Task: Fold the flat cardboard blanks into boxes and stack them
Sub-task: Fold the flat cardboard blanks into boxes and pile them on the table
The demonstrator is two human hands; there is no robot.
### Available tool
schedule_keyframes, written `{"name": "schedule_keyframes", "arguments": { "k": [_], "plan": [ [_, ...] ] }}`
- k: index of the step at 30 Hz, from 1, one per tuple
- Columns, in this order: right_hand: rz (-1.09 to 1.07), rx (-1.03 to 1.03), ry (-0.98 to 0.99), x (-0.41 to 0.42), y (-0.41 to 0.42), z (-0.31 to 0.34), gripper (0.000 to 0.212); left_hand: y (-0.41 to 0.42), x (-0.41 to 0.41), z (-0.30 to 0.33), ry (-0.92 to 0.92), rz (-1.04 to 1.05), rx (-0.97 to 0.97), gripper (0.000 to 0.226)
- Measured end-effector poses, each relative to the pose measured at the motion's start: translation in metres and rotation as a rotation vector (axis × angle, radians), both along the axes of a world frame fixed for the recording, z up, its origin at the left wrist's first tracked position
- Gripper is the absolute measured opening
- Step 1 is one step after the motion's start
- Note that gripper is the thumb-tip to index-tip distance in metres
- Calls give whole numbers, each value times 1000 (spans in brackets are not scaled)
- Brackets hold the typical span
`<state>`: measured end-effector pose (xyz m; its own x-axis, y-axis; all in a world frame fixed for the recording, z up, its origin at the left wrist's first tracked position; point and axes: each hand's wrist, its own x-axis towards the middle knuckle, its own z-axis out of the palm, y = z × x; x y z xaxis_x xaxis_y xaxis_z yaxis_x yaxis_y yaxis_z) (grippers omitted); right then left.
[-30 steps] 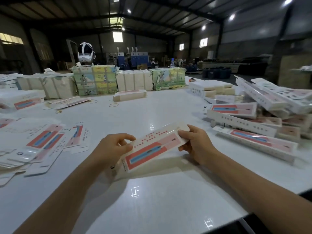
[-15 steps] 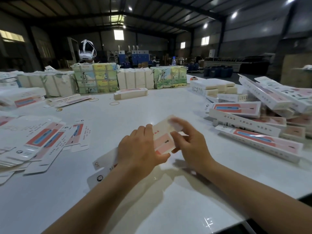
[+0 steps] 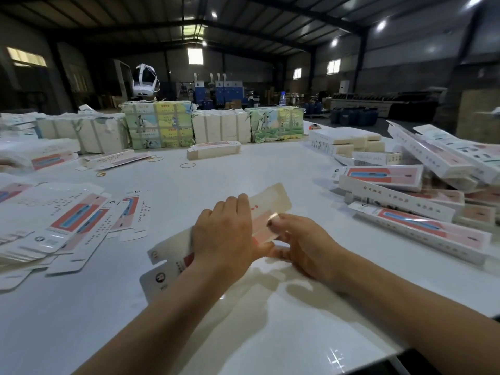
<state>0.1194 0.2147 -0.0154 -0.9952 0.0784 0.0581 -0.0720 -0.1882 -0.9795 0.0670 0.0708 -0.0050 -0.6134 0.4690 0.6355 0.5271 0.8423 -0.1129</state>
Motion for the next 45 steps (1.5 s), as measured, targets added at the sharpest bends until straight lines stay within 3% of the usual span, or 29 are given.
{"name": "schedule_keyframes", "arguments": {
  "k": [4, 7, 13, 18, 21, 25, 35, 39, 41, 45],
  "plan": [
    [107, 210, 53, 4, 3, 0, 25, -6, -4, 6, -26, -75, -16, 70],
    [47, 345, 95, 5, 2, 0, 24, -12, -6, 12, -73, -87, 3, 48],
    [-108, 261, 131, 1, 7, -2, 9, -19, -10, 9, -337, -148, 0, 74],
    [-479, 256, 246, -2, 9, -4, 31, -31, -16, 6, -543, -118, 134, 66],
    [-573, 313, 301, -1, 5, -6, 27, -27, -15, 7, -537, -79, 174, 62],
    [-522, 390, 317, -1, -4, -8, 38, -21, -12, 5, -523, -59, 179, 65],
    [-522, 384, 276, 1, 2, -1, 29, -22, -10, 2, -499, -107, 100, 66],
    [-406, 500, 154, -1, 5, -5, 55, -24, -8, 2, -444, -136, 2, 63],
    [-419, 584, 156, -1, 4, -6, 46, -24, -7, 1, -412, -144, -27, 64],
    [-491, 497, 232, 1, 1, -4, 23, -23, -6, 0, -392, -140, 5, 63]
  ]
}}
